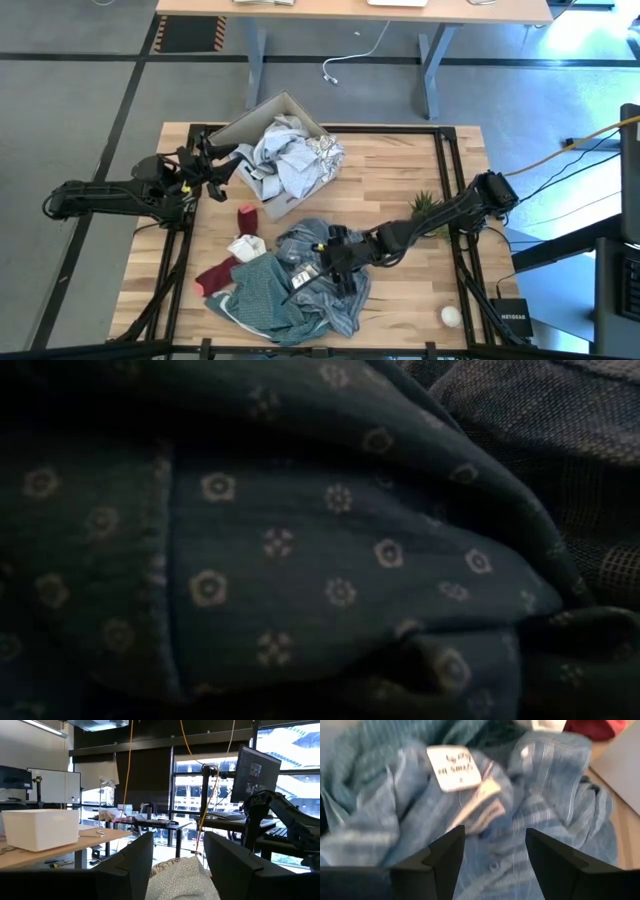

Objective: Sort clothes
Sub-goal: Put the blue striped shirt into the laundry organizer

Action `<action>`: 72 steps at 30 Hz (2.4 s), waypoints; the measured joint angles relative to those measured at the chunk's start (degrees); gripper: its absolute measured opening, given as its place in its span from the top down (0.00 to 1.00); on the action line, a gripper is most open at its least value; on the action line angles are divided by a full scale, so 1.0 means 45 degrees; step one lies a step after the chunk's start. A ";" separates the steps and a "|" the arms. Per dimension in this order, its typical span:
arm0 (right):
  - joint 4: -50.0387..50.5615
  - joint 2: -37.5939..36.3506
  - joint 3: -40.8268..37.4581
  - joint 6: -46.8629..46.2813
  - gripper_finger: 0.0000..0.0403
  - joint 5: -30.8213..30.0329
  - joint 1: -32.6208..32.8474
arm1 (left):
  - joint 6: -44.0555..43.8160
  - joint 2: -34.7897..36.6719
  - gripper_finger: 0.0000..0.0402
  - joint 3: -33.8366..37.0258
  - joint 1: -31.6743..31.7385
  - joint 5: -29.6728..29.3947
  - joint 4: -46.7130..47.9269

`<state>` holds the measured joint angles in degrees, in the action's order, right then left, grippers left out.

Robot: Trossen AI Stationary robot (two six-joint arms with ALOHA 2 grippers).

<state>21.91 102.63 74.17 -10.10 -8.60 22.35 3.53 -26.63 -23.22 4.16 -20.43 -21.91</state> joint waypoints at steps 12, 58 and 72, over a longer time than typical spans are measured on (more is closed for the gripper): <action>-0.1035 0.0457 0.0277 -0.1597 0.15 0.0658 0.0212 | -0.0411 -0.0010 0.57 0.0005 0.0000 0.0007 0.0156; 0.4220 -0.0540 0.2537 0.1244 0.94 -0.2476 -0.0471 | -0.0793 -0.0009 0.57 0.0019 0.0000 0.0007 0.0504; 0.1920 -0.1700 0.7013 0.6241 0.96 -0.5635 -0.0927 | -0.0708 -0.0006 0.57 0.0019 0.0000 0.0007 0.0398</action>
<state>30.55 94.98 105.73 17.99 -33.96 18.18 0.35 -26.66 -23.14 4.16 -20.40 -20.12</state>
